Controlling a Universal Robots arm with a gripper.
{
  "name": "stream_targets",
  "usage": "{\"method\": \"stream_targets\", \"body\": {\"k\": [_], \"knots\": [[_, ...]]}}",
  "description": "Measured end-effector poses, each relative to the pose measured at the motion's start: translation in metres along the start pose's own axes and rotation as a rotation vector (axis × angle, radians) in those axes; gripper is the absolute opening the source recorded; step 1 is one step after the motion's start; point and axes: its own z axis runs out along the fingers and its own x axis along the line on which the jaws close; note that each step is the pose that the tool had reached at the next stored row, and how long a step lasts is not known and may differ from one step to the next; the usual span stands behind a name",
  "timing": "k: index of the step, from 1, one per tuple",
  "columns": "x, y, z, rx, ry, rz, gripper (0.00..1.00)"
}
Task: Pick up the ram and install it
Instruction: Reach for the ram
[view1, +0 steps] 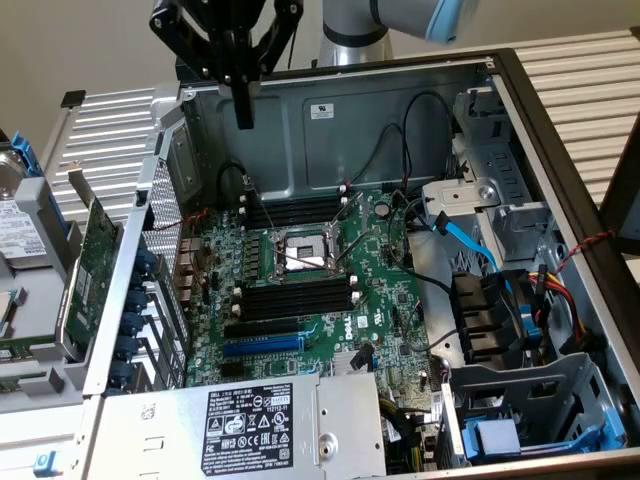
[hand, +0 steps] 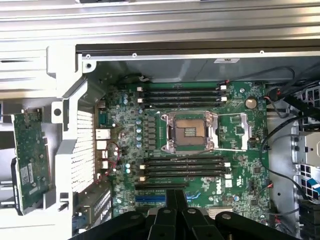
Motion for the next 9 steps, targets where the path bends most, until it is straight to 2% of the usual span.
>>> {"method": "stream_targets", "body": {"k": [9], "knots": [[0.041,-0.0029,-0.0009,0.0,0.0001,0.0,0.1]]}}
